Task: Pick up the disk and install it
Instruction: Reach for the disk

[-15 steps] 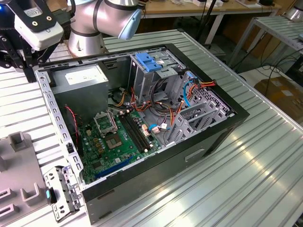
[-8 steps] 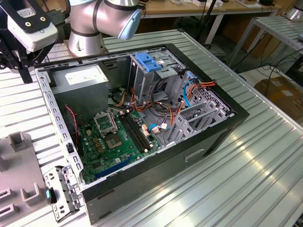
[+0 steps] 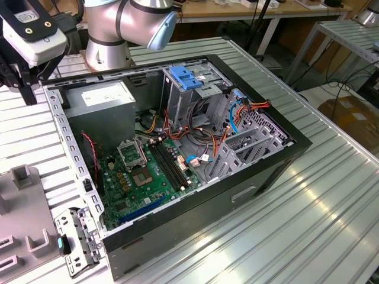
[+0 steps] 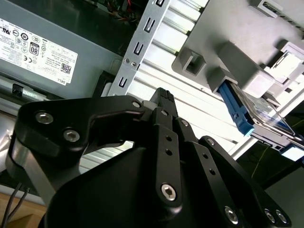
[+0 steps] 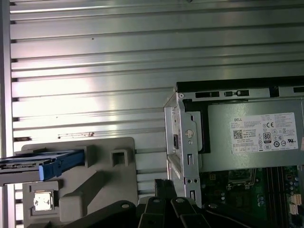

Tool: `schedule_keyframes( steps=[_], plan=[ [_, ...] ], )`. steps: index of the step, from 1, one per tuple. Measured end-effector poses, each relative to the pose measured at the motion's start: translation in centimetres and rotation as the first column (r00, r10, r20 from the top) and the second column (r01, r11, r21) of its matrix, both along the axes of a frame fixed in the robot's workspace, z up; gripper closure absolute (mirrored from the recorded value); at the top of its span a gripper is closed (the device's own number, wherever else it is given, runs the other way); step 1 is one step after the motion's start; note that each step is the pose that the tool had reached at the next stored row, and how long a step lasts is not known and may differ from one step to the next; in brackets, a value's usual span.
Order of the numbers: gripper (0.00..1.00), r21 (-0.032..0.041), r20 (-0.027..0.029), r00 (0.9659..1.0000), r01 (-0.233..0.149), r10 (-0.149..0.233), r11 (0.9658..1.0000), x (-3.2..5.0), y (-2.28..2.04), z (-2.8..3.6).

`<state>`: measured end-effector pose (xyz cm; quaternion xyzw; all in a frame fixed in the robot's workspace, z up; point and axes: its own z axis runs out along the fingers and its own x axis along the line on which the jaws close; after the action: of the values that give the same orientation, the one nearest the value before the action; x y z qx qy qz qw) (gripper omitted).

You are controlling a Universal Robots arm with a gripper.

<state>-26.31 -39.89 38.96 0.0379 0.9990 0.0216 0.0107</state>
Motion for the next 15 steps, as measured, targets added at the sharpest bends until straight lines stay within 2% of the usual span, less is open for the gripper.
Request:
schedule_keyframes(
  steps=[15],
  plan=[
    [0.89, 0.0000, -0.0002, 1.0000, 0.000, 0.000, 1.0000, -1.17, 0.00, -0.05]
  ],
)
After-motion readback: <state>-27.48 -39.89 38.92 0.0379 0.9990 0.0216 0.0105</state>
